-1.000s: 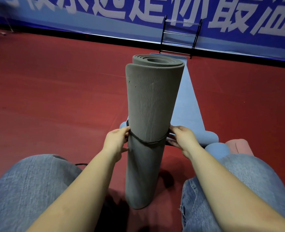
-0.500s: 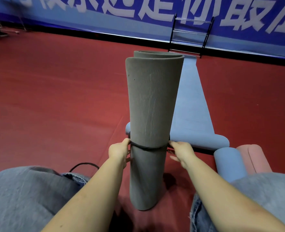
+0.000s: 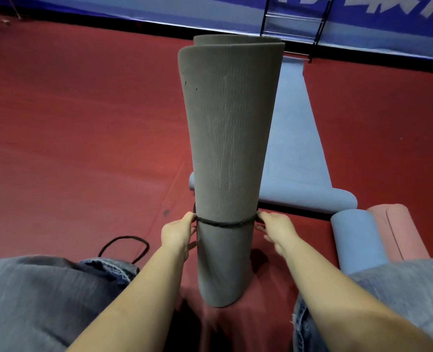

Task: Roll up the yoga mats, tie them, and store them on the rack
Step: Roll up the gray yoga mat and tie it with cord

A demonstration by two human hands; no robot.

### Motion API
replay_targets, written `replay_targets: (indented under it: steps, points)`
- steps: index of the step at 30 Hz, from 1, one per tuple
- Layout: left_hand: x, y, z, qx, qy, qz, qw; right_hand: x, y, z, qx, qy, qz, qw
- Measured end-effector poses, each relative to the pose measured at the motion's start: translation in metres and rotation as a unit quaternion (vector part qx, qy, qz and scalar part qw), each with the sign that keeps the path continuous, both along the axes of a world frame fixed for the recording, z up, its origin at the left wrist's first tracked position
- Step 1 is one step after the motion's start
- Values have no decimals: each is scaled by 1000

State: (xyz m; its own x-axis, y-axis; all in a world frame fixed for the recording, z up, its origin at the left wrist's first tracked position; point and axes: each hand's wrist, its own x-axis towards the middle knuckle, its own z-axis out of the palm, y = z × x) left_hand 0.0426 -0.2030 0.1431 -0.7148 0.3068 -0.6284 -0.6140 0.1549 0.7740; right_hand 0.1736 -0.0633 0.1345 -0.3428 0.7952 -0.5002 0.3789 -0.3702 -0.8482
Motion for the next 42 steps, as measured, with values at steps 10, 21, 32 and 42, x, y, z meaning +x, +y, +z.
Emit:
replay_targets:
  steps: [10,21,32,42]
  points:
    - [-14,-5,9,129,54,-173,975,-1,-12,8,-45,172,42,983]
    - [8,39,98,193,144,-178,954,-7,29,102,57,242,41,968]
    - [92,189,227,232,124,-261,929,69,175,253,245,153,-3,957]
    - [259,277,173,105,-79,-375,918,248,221,165,164,-4,-137,977]
